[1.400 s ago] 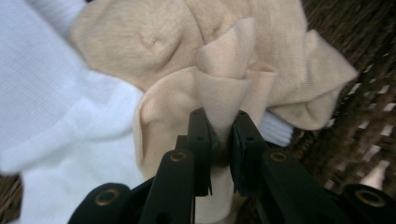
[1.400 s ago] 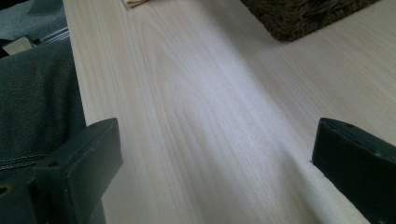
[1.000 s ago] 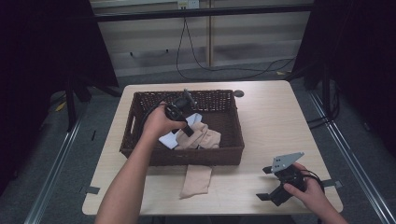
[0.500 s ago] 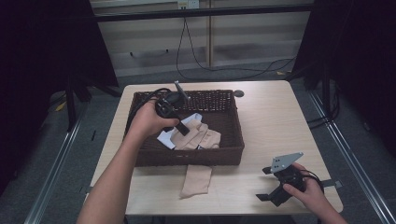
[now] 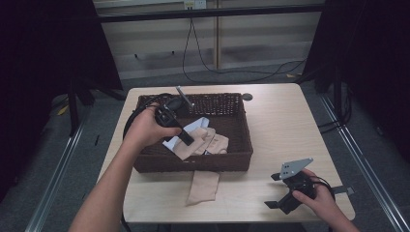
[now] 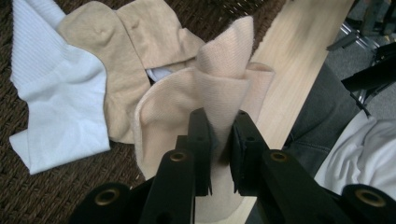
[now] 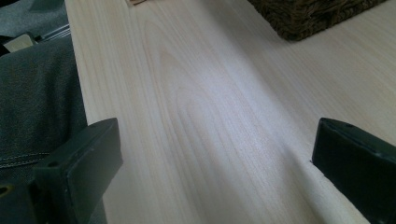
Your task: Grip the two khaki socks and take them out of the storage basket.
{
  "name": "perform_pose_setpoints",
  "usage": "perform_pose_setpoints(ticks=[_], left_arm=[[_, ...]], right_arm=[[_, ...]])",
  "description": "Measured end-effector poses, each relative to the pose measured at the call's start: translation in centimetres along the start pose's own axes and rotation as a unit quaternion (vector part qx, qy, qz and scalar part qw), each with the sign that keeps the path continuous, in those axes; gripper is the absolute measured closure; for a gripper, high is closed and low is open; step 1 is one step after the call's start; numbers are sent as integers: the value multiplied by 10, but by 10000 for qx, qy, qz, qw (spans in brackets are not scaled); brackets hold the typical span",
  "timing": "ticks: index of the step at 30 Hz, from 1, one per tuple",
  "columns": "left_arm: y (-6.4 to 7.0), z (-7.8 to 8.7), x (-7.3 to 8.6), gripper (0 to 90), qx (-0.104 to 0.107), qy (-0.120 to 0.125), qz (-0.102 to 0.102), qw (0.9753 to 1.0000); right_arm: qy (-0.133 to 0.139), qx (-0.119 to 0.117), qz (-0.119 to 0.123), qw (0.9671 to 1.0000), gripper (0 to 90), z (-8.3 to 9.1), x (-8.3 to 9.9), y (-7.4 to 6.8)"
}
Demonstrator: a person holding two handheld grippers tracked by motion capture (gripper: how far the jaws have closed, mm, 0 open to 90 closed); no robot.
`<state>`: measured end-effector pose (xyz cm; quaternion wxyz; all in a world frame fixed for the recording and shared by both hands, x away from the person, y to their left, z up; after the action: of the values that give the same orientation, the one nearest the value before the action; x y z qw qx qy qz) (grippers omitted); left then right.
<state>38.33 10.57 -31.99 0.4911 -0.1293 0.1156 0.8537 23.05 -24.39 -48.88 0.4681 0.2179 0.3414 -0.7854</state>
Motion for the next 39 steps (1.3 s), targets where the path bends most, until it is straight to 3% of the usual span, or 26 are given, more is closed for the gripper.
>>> perform_pose_setpoints(ticks=[8, 18, 26, 29, 30, 38, 39], left_arm=[[9, 4, 4, 799, 37, 59, -140, 9999], [18, -3, 10, 798, 148, 10, -166, 9998], [30, -14, 14, 798, 148, -64, -401, 9991], [33, -16, 15, 798, 146, -40, -356, 9993], [34, -17, 16, 798, 144, -50, -444, 9989], [39, -25, 22, 795, 154, 63, -436, 9989], [39, -26, 24, 795, 150, 38, -513, 9986]], right_arm=[[-23, -10, -4, 10000, 9, -1, 0, -1], [-7, -14, 6, 10000, 9, -1, -1, -1], [-3, -24, 15, 10000, 9, -1, -1, -1], [-7, -20, 13, 10000, 9, -1, -1, -1], [-7, -18, 13, 10000, 9, -1, -1, 0], [-2, -25, 16, 10000, 9, -1, -1, -1], [-4, -25, 28, 10000, 9, -1, -1, -1]])
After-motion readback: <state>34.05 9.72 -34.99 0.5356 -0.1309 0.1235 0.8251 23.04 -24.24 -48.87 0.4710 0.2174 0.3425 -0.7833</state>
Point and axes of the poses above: each handheld gripper's, and its own axes: z roughly backward along the jaws, x roughly out of its underside, y roughly to its right, the point moved 1 cm from there along -z, roughly forward along the jaws, and after that the axes turned 14 degrees about -x, right-handed, at the moved point
